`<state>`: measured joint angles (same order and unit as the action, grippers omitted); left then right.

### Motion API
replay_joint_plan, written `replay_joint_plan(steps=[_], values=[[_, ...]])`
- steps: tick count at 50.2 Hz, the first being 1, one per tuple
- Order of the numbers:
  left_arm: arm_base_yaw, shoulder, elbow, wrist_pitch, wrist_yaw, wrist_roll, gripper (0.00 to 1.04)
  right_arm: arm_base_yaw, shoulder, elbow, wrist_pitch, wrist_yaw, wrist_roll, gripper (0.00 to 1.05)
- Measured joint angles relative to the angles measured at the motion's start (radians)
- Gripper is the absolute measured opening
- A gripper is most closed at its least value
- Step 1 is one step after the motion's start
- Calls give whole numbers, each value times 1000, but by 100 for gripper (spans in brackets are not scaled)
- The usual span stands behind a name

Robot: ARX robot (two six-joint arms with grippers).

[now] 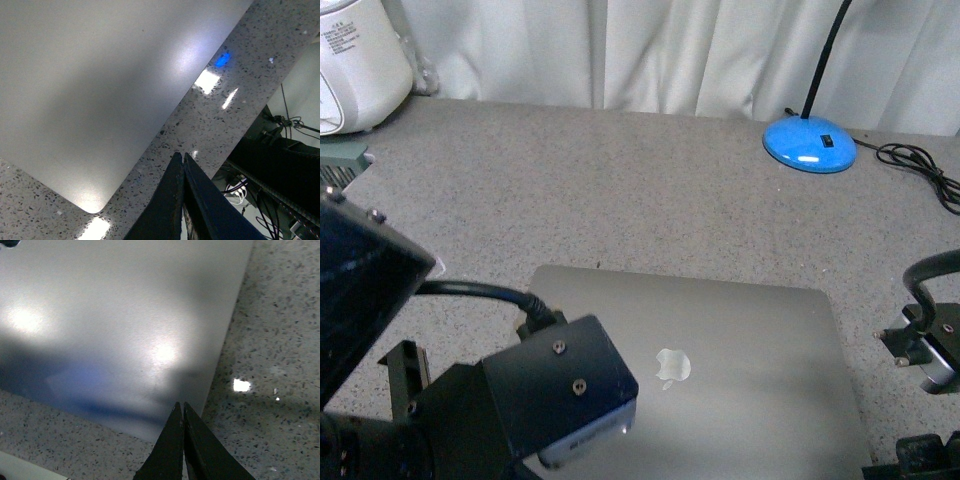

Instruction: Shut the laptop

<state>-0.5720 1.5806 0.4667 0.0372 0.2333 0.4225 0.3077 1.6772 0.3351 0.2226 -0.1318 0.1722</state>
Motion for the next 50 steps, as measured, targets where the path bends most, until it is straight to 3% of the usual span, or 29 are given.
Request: replay_joint_plan(steps=[10, 15, 20, 26, 31, 35, 39, 42, 46, 50], values=[[61, -7, -4, 170, -131, -64, 4, -83, -61, 21, 5, 53, -1, 1], [164, -37, 19, 303, -243, -177, 4, -147, -159, 40, 7, 60, -24, 1], [328, -116, 34, 383, -342, -332, 4, -214, -326, 38, -4, 55, -76, 1], [483, -252, -5, 393, -352, -455, 4, -284, -558, 1, -52, 37, -150, 1], [536, -378, -76, 410, -370, -489, 4, -319, -762, -60, -81, 40, -197, 1], [523, -554, -178, 412, -396, -537, 4, -314, -974, -135, -125, 78, -213, 1], [452, -724, -294, 487, -490, -589, 4, -267, -1144, -212, -179, 148, -190, 1], [400, -834, -353, 509, -551, -635, 4, -272, -1238, -294, -77, 143, -183, 1], [374, -969, -424, 501, -483, -594, 4, -293, -1363, -332, 5, 130, -183, 1], [348, -1106, -451, 388, -469, -515, 4, -304, -1526, -321, -103, 134, -182, 1]])
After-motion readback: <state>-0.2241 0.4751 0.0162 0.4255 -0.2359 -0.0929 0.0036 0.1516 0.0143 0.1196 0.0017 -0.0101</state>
